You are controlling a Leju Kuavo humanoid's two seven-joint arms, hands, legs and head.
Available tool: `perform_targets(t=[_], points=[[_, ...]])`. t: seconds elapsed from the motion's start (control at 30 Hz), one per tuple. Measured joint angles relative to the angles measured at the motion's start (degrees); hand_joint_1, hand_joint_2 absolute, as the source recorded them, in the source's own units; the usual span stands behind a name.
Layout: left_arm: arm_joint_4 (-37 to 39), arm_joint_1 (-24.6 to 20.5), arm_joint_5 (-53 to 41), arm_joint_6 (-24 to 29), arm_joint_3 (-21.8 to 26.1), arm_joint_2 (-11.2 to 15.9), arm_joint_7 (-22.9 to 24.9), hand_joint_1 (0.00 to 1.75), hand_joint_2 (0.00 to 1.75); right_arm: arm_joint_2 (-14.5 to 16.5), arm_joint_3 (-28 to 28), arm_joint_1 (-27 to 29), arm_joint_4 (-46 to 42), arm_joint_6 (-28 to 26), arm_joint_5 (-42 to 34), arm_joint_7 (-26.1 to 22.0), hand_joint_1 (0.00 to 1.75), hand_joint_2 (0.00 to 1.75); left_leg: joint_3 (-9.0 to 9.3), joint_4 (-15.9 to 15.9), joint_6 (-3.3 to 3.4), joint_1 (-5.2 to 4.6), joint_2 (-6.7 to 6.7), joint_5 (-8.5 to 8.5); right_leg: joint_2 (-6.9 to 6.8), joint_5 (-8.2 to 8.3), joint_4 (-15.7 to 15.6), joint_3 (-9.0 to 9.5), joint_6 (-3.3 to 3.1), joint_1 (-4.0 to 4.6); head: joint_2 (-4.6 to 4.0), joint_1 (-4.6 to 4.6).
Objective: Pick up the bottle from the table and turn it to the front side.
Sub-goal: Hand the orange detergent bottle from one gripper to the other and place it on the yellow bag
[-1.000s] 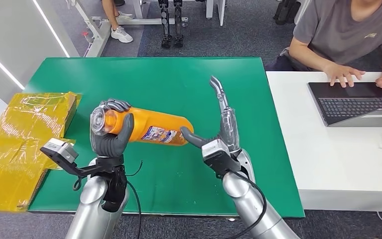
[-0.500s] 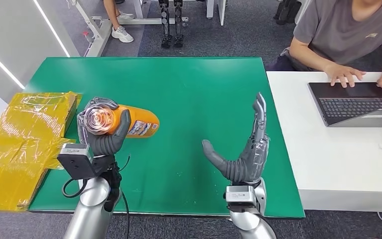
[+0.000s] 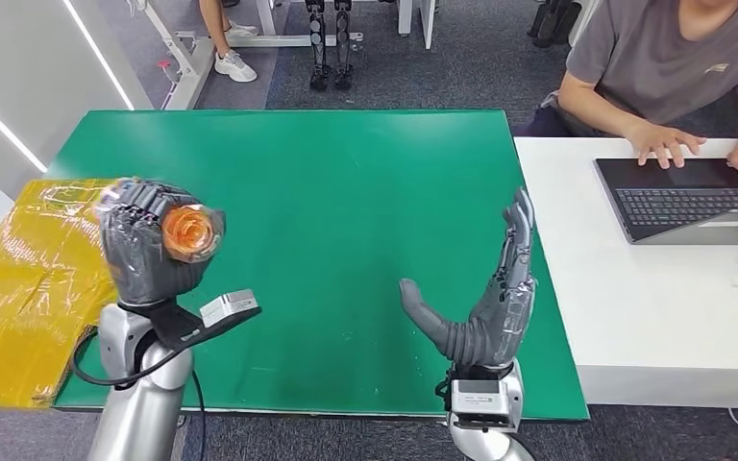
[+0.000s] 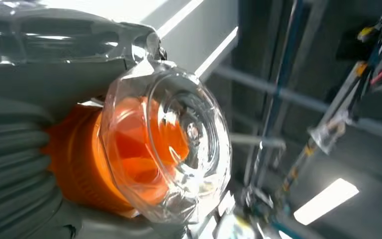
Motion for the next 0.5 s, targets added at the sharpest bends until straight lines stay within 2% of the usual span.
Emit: perform_targets(t=[0.17, 0.37, 0.43, 0.5], points=[[-2.85, -2.02, -11.61, 0.02, 9.73, 0.10, -0.71, 1.75, 1.75, -0.01, 0.12, 0.38, -0.69, -0.01, -0.99, -0.02, 0.00, 1.75, 0.00, -0.01, -0.02, 0.01, -0.01, 0.02, -0.01, 0.00, 0.02, 0.01, 0.00, 0.01, 0.00, 0.00], [-5.13, -3.16, -16.75, 0.02, 17.40, 2.30, -0.16, 1.75, 1.75, -0.23, 0.30, 1.51, -2.36, 0.00, -2.15, -0.02, 0.00, 1.75, 0.01, -0.01, -0.03, 0.01, -0.01, 0.03, -0.01, 0.00, 0.03, 0.00, -0.01, 0.01, 0.00, -0.01], [-5.46, -3.13, -18.91, 0.02, 18.18, 3.32, 2.67, 1.75, 1.75, -0.32, 0.32, 1.69, -2.69, -0.01, -2.54, -0.02, 0.00, 1.75, 0.00, -0.01, -0.03, 0.01, -0.02, 0.03, -0.03, 0.00, 0.03, 0.00, -0.01, 0.01, 0.00, -0.01], [-5.59, -3.01, -22.01, 0.02, 17.49, 5.18, 9.47, 1.75, 1.75, -0.37, 0.39, 1.78, -2.89, 0.00, -3.03, -0.02, 0.00, 1.75, 0.00, -0.01, -0.03, 0.01, 0.01, 0.03, 0.00, 0.00, 0.02, -0.02, -0.01, 0.01, 0.00, -0.01]])
